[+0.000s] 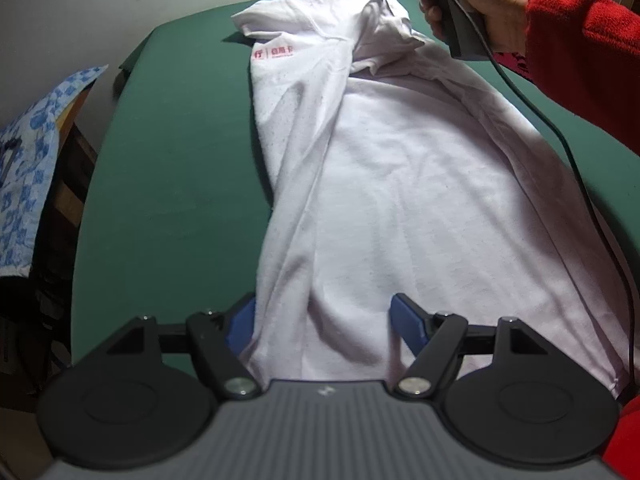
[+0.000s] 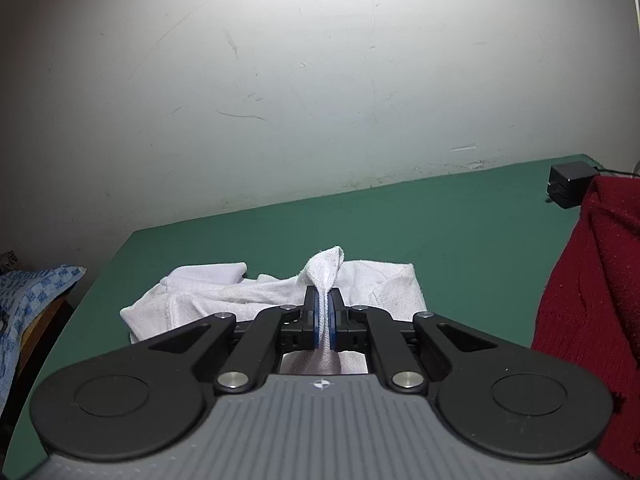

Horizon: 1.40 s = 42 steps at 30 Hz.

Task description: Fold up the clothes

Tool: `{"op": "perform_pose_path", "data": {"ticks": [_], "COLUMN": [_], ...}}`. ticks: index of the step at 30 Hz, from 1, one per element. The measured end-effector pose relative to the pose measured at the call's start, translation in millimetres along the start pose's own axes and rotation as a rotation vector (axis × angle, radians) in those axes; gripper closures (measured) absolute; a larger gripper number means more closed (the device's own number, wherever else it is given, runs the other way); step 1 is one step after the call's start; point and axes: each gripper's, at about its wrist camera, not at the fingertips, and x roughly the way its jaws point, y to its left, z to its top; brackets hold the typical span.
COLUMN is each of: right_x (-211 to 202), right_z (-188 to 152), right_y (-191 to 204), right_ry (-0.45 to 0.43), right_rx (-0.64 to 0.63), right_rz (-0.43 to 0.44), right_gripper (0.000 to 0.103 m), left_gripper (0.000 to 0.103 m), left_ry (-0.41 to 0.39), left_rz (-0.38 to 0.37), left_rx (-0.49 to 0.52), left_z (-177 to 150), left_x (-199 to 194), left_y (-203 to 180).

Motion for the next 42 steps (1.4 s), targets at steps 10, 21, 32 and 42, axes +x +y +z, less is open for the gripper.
{"op": "perform_pose_path", "data": {"ticks": [10, 21, 32, 42], "right_x": [-69, -100, -157, -217], "right_z": [-26, -84, -96, -112], "right_y": [-17, 14, 13, 4], "right_ry": [0.022, 0.135, 0.050, 0.030], "right_rx": [0.117, -0.033, -0.023, -0.086], "right_rz": [0.094, 0.078, -0.002, -0.060], "right_gripper": [0.067, 0.067, 0.092, 0.087], "left_gripper": [0.032, 0.052, 0.042, 0.099], "left_ry": [-0.021, -0.033, -0.166, -0.292], "left_rz": [-0.058, -0.082, -0.123, -0.008], "left_rx": [0.010, 0.033, 0.106, 0.317], "left_z": [-3, -3, 8, 130], "left_x": [-8, -14, -58, -5], "left_y": [-1, 5, 35, -8]}}
